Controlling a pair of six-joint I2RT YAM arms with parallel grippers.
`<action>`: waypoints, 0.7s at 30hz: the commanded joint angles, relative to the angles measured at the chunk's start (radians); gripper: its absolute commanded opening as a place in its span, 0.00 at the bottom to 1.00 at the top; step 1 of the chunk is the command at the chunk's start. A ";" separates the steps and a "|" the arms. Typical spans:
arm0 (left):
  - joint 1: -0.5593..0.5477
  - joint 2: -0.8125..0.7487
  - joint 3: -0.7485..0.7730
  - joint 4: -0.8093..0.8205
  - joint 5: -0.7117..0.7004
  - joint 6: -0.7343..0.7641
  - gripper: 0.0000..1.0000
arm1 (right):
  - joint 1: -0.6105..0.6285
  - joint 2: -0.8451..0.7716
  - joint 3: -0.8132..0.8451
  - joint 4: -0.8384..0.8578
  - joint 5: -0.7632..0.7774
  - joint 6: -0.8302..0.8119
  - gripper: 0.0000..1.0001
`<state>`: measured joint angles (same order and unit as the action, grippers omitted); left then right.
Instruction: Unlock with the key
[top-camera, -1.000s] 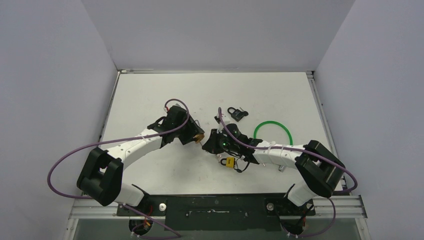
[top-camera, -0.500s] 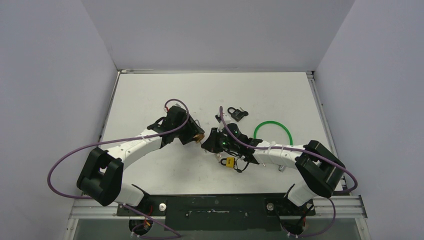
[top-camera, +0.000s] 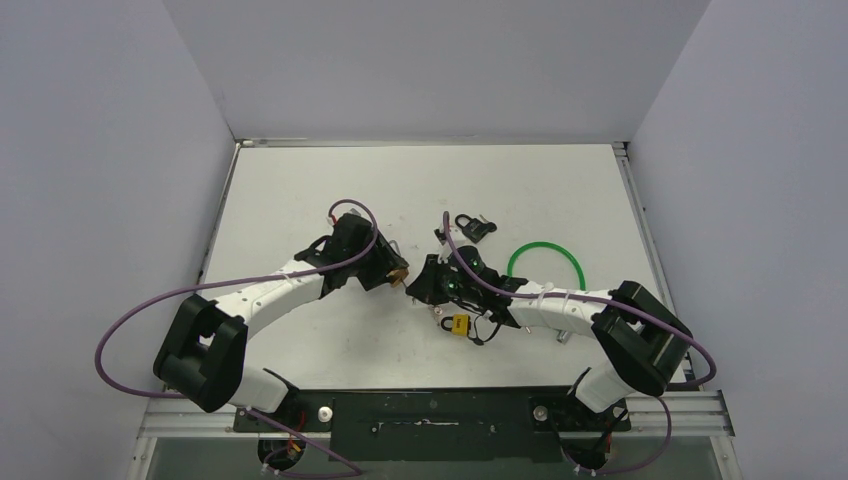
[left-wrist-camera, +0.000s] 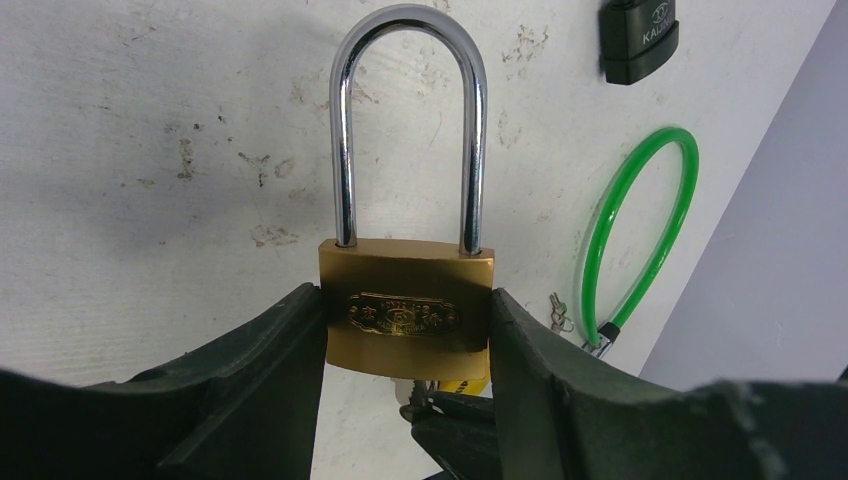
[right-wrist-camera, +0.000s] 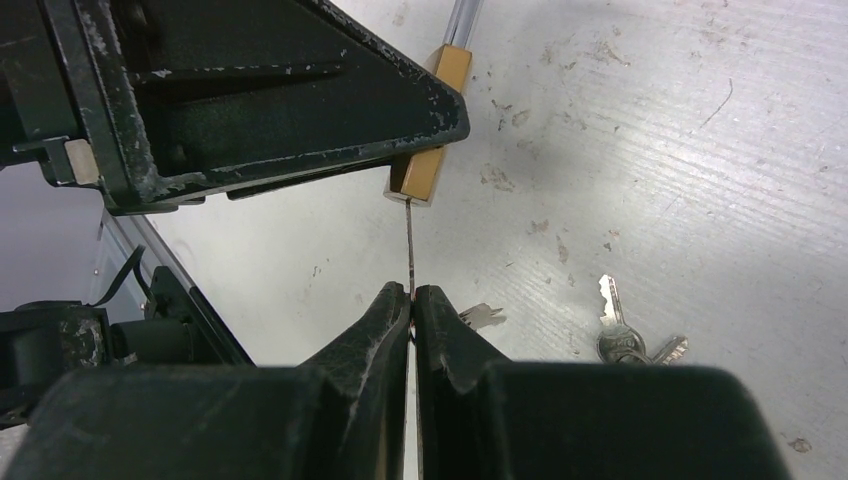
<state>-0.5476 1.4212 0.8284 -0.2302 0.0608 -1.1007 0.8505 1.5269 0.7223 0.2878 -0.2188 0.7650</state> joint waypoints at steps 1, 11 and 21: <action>0.005 -0.046 0.010 0.081 0.015 -0.013 0.00 | -0.015 -0.033 0.008 0.059 0.005 0.000 0.00; 0.005 -0.045 -0.007 0.108 0.029 -0.043 0.00 | -0.014 0.016 0.052 0.035 0.007 0.003 0.00; 0.005 -0.039 -0.026 0.149 0.039 -0.089 0.00 | -0.012 0.062 0.131 -0.058 0.056 0.028 0.00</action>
<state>-0.5400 1.4212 0.7902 -0.1795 0.0570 -1.1534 0.8444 1.5707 0.7841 0.2211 -0.2237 0.7776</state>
